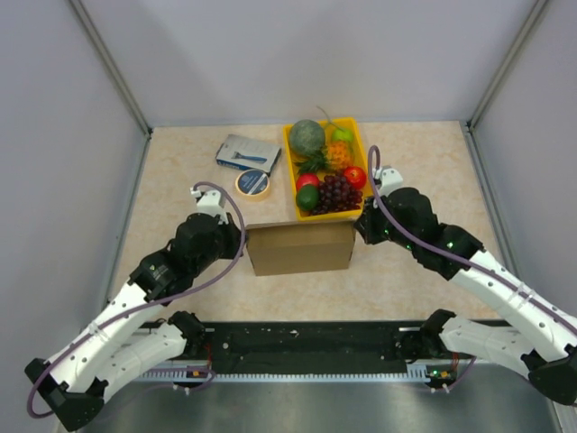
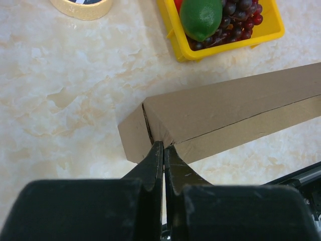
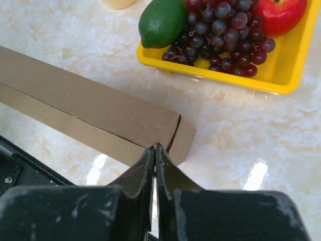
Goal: Fold the paper box
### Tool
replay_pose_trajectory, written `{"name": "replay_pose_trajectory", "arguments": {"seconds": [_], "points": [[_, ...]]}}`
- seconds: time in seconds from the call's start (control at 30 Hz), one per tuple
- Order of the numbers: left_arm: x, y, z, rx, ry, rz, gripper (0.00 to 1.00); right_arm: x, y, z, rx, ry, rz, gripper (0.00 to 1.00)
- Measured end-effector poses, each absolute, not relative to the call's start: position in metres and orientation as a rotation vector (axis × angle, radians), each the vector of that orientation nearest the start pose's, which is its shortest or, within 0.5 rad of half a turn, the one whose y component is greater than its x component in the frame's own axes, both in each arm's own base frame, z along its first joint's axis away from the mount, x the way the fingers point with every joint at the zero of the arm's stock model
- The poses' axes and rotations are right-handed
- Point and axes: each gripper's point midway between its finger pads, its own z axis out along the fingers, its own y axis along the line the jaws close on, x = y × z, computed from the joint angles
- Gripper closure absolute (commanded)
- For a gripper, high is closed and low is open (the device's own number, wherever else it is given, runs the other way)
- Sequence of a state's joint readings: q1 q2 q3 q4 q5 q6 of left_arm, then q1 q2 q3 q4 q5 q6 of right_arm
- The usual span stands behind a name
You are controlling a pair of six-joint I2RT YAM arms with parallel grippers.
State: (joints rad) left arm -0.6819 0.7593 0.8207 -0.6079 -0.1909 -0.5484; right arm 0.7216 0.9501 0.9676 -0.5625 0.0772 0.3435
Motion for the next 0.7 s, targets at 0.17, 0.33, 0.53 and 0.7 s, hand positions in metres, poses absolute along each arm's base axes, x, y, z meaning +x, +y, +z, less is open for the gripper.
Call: {"name": "replay_pose_trajectory", "arguments": {"seconds": [0.17,0.33,0.53,0.7], "points": [[0.212,-0.158,0.207,0.007,2.125,-0.557,1.0,0.224,0.201,0.225,-0.324,2.1,0.518,1.0],[0.213,-0.157,0.203,-0.015,2.106,-0.57,1.0,0.216,0.201,0.22,-0.322,2.057,0.458,1.0],[0.207,-0.157,0.198,-0.017,2.121,-0.586,0.55,0.213,0.2,0.214,-0.325,2.027,0.426,1.0],[0.184,-0.159,0.201,0.035,2.201,-0.639,0.44,0.212,0.198,0.213,-0.35,2.023,0.406,0.98]]}}
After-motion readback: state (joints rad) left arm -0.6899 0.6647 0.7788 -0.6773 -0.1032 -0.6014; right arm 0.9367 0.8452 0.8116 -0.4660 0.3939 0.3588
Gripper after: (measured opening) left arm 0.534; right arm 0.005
